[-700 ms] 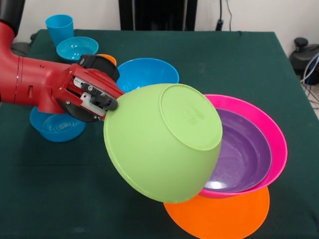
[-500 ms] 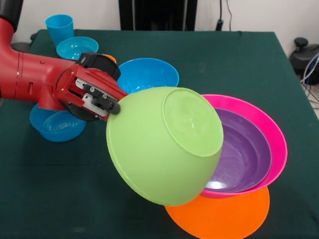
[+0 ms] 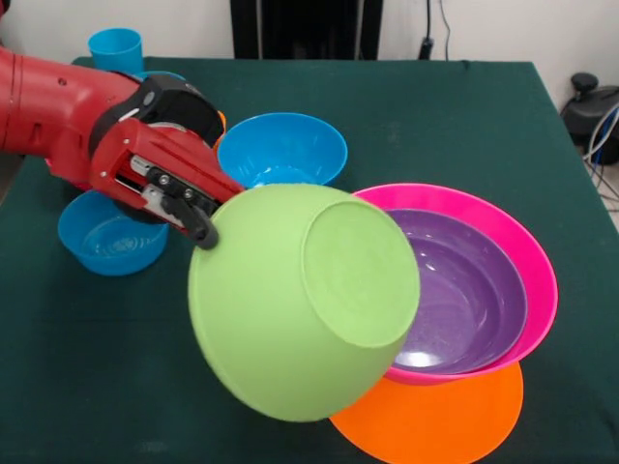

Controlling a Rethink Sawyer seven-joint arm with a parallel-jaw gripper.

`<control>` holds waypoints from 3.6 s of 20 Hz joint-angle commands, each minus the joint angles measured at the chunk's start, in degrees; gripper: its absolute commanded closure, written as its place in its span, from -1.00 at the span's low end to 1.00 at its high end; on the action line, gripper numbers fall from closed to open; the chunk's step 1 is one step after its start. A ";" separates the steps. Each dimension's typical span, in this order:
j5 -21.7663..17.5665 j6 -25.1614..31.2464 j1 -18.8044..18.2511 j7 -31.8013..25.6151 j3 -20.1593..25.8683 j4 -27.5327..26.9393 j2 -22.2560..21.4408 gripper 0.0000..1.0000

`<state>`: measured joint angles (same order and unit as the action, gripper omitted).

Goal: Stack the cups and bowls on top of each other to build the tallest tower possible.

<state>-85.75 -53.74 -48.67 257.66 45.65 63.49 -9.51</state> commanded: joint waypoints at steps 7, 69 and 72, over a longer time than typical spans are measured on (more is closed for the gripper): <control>1.62 10.38 3.32 12.40 -2.64 -0.07 -3.07 1.00; 18.62 -11.10 13.47 -9.03 -8.49 4.73 3.55 1.00; 17.03 -12.53 13.12 -7.09 -9.48 5.03 3.09 1.00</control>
<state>-65.67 -64.42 -35.19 255.81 41.95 65.40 -6.67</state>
